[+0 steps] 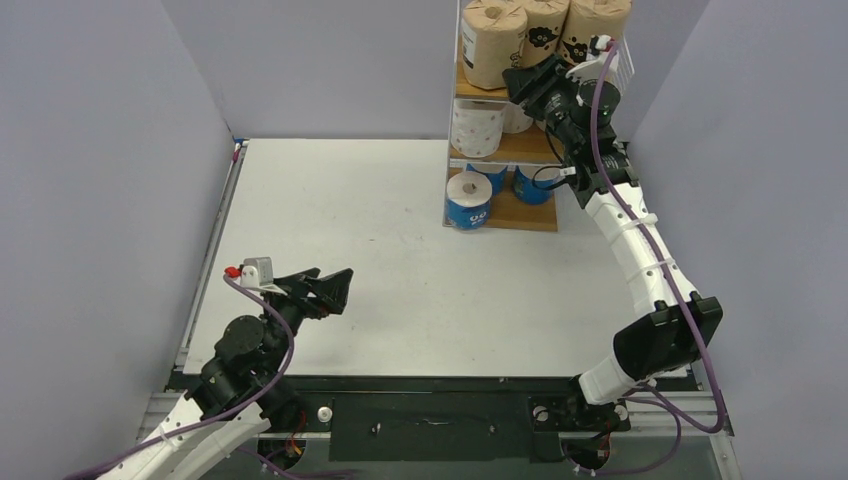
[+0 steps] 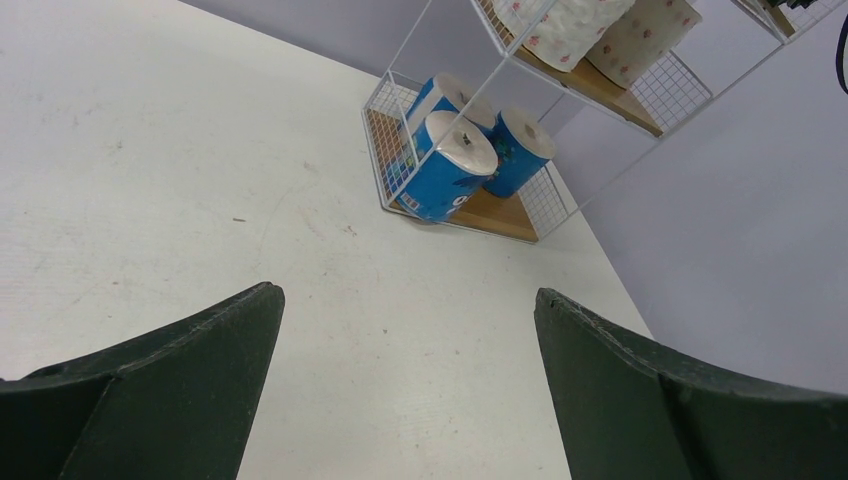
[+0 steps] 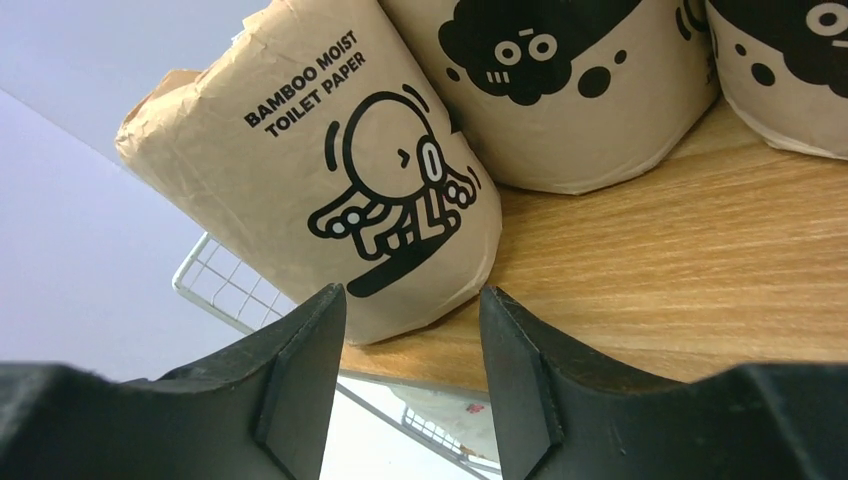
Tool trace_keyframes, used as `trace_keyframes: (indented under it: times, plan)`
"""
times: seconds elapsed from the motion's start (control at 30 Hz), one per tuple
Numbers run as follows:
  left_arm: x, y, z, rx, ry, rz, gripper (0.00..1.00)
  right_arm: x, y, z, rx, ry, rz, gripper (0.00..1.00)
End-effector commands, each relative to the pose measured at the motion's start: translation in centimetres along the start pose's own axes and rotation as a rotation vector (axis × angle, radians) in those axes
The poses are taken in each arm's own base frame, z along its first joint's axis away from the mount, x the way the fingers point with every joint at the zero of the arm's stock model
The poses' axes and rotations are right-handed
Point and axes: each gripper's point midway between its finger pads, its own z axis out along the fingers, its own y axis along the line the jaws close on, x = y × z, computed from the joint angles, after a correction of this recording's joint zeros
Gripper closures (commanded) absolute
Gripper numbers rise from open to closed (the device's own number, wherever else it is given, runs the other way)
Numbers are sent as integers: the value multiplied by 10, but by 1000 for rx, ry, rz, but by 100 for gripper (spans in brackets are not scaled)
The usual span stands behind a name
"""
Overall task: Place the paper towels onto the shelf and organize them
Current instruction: Adjust the paper towel on the shelf.
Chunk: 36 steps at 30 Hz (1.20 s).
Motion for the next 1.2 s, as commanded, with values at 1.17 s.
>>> trace_keyframes:
  times: [1.17]
  plan:
    - [-5, 8, -8, -23, -20, 4, 4, -3, 8, 25, 41, -37, 2, 54]
